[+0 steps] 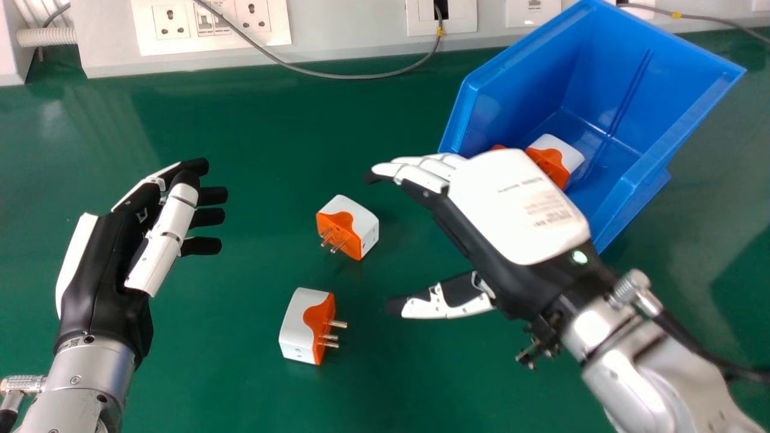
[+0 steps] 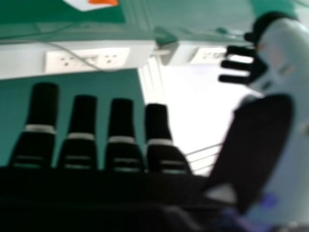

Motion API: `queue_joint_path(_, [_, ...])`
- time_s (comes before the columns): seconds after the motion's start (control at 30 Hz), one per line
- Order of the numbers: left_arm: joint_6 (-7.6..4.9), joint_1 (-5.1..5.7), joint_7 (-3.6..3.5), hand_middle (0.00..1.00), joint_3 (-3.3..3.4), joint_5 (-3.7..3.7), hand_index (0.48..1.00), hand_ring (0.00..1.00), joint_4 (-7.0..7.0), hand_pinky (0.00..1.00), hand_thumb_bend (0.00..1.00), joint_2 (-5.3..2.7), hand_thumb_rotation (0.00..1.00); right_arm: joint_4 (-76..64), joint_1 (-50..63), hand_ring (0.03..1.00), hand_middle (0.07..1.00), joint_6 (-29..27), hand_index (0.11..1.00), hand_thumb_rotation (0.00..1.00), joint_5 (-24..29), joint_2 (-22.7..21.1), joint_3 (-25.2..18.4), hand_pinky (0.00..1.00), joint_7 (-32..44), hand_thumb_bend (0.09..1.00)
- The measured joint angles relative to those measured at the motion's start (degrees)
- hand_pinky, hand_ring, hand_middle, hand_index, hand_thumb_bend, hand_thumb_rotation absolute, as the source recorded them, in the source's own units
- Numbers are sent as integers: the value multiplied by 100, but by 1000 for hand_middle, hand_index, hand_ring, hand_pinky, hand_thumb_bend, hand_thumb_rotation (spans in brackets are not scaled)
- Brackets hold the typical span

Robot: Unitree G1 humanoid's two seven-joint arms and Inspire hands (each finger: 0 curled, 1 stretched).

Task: Pick all objects and put in blue box

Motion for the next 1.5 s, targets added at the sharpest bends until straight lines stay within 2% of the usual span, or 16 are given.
queue_joint_path(0.23, [-5,8,-4,728,28,0,797,726,19,624,271,-1,729,1237,-1088,866,877,-490,855,237,153,-2,166,742,380,480])
queue_joint_path(0.47, [-57,81,-3,725,32,5,795,723,16,619,267,-4,727,2518,-2122,888,908,-971,877,183,164,69,459,755,635,456])
queue_joint_path(0.7, [-61,187,12,724,15,18,793,719,-55,616,264,-15,721,3177,-2743,905,920,-1128,887,151,134,133,712,773,846,468])
queue_joint_path(0.87, [-61,240,60,723,-23,43,792,713,-95,614,263,-22,717,3585,-3091,908,924,-1189,894,139,81,146,877,782,865,481])
queue_joint_path(1.1, [-68,306,73,723,-27,40,792,711,-149,613,261,-23,715,4272,-3587,906,923,-1296,891,157,-350,326,1219,771,738,492])
queue_joint_path(1.27, [-65,335,87,722,-34,40,791,710,-208,613,258,-32,714,4734,-4053,909,925,-1417,890,167,-578,460,1491,779,606,462])
queue_joint_path(1.37, [-62,338,90,722,-57,39,791,710,-258,612,256,-46,713,5102,-4359,910,924,-1523,885,143,-767,553,1673,782,510,440])
queue_joint_path(1.5, [-57,343,99,722,-81,35,790,710,-286,612,254,-73,711,5371,-4568,911,921,-1546,878,56,-912,644,1869,773,480,412])
